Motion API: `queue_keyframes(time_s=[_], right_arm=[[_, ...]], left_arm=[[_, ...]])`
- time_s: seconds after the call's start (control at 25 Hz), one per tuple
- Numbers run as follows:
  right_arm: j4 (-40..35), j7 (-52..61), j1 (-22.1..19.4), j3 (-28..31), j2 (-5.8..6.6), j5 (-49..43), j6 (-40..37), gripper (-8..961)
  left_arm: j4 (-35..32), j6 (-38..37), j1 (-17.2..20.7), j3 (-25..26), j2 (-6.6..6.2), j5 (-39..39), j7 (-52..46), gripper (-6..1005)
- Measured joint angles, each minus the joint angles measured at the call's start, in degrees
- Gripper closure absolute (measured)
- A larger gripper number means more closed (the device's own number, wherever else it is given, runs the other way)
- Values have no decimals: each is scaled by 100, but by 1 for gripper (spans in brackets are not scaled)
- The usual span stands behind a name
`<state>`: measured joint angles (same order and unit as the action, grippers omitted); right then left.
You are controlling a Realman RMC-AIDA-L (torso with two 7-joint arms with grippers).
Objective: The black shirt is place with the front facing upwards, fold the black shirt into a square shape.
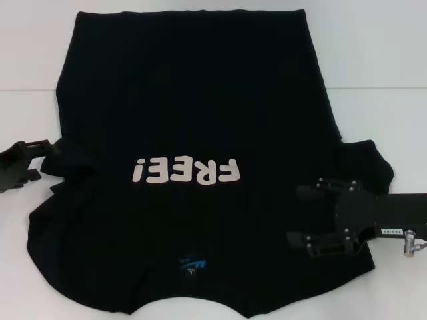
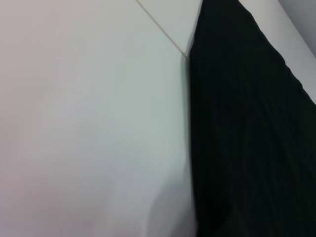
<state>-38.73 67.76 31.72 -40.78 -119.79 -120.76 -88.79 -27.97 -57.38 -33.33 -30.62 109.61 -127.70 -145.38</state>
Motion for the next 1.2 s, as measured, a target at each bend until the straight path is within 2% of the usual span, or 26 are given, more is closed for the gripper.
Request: queue_keyframes(time_s=[0.4, 0.76, 0.88, 1.08, 1.2], right_arm=[[-3, 10, -9, -1, 0, 0, -18, 18], [6, 10, -17, 0, 0, 0, -34, 18], [6, 14, -22, 0, -1, 0, -39, 18], [7, 7, -25, 0, -1, 0, -40, 18], [7, 5, -26, 1, -1, 0, -20, 18]], left_arm=[[12, 117, -167, -137, 146, 0, 4, 251], [11, -126, -362, -187, 159, 287, -32, 252], [11, -350, -495, -197, 226, 634, 46, 253], [11, -461, -877, -248, 440, 767, 275, 253], [-3, -615, -904, -252, 446, 760, 353, 253]])
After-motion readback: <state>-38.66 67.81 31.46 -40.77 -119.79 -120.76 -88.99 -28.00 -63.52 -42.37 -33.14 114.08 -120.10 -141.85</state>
